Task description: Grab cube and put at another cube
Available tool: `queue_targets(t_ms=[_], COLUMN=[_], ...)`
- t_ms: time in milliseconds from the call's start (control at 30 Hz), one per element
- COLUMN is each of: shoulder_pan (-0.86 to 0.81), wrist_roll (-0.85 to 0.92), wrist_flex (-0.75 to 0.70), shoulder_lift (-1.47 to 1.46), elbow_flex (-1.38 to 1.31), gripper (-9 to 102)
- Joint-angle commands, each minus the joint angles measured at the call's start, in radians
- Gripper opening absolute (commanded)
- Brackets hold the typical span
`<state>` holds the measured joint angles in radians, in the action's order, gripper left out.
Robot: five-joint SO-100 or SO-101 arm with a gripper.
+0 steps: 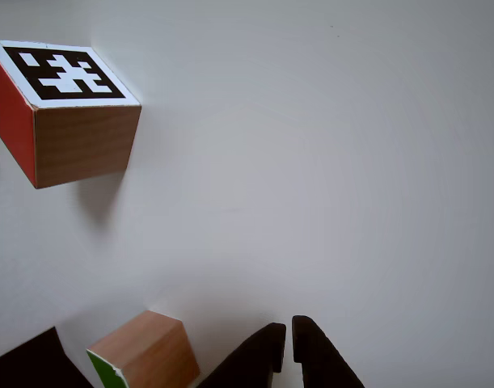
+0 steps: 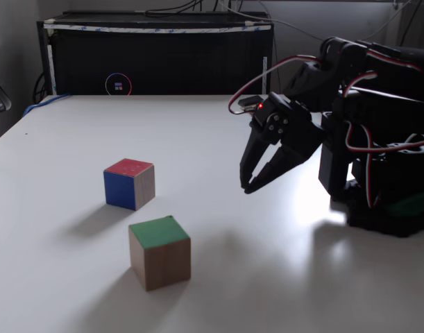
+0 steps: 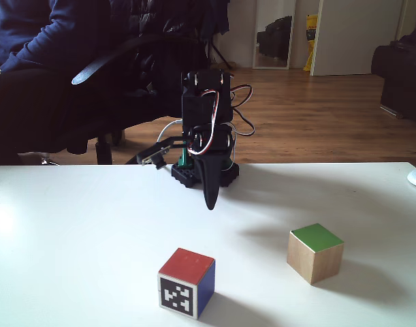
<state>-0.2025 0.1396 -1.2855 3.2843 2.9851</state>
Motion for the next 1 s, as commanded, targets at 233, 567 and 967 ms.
queue_targets(t_ms=[233,567,967], shoulder_pan=[0.012,0.012,0.163], wrist_roll=[-0.087,-0.086,-0.092], wrist_flex=[-0.006,-0.006,-0.011], shoulder_lift=[0.005,0.005,0.005], elbow_flex=[-0.017,-0.017,-0.048], gripper=[0,0,1])
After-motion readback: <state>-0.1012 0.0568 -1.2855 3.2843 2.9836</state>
